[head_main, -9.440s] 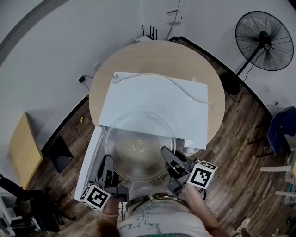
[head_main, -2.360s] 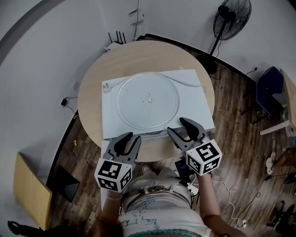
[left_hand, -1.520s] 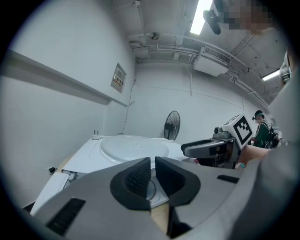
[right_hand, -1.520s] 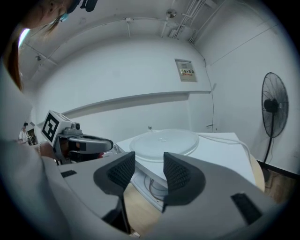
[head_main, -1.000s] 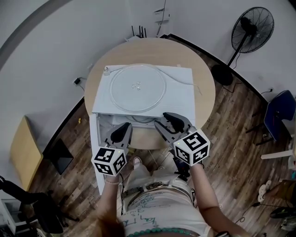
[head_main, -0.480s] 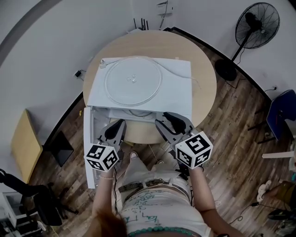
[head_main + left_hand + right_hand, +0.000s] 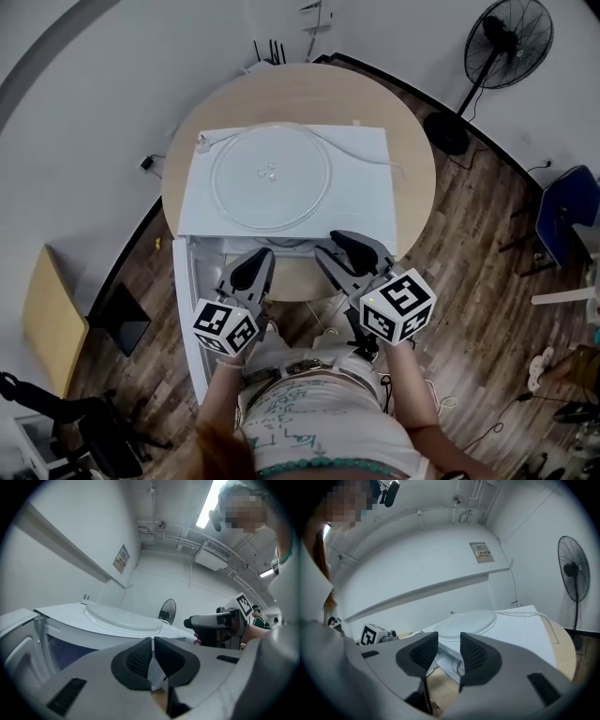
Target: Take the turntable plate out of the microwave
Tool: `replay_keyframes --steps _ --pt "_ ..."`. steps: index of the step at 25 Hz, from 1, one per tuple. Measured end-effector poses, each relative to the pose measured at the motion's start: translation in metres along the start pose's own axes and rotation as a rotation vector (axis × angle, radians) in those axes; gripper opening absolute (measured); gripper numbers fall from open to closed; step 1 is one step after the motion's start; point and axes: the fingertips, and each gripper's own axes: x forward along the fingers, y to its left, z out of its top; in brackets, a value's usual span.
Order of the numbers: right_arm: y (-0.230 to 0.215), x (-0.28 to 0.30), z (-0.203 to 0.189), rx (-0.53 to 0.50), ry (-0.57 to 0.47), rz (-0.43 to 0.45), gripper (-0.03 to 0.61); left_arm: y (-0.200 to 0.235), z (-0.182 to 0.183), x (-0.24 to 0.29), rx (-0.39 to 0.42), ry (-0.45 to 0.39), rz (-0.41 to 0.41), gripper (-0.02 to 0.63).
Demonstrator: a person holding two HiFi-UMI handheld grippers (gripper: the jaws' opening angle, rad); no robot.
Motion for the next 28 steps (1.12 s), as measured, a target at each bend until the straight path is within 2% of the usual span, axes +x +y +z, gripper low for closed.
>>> replay_keyframes --steps 4,9,12,17,23,28 --pt "0.009 0.011 -0.001 -0.025 0.011 -0.027 0.138 -0.015 0.018 -0.005 0.108 -0.029 -0.037 0.026" --pt "0.031 0.029 -0.009 -0.064 0.025 -0.025 0.135 -0.015 0.046 -0.026 0.077 -0.082 -0.064 0.025" --pt "0.046 0.034 -0.011 -0.096 0.021 -0.025 0.102 -0.013 0.055 -0.040 0.073 -0.115 -0.073 0.025" --pt "0.065 0.033 -0.009 -0.132 -0.027 -0.034 0.004 -0.011 0.043 -0.057 0.056 -0.132 -0.075 0.025" --pt "0.089 0.021 -0.004 -0.160 -0.100 -0.004 -0.008 -0.023 0.045 -0.078 0.059 -0.142 -0.072 0.021" --pt "0.109 0.005 0.011 -0.230 -0.155 -0.006 -0.008 -0.035 0.059 -0.090 0.075 -0.147 -0.091 0.020"
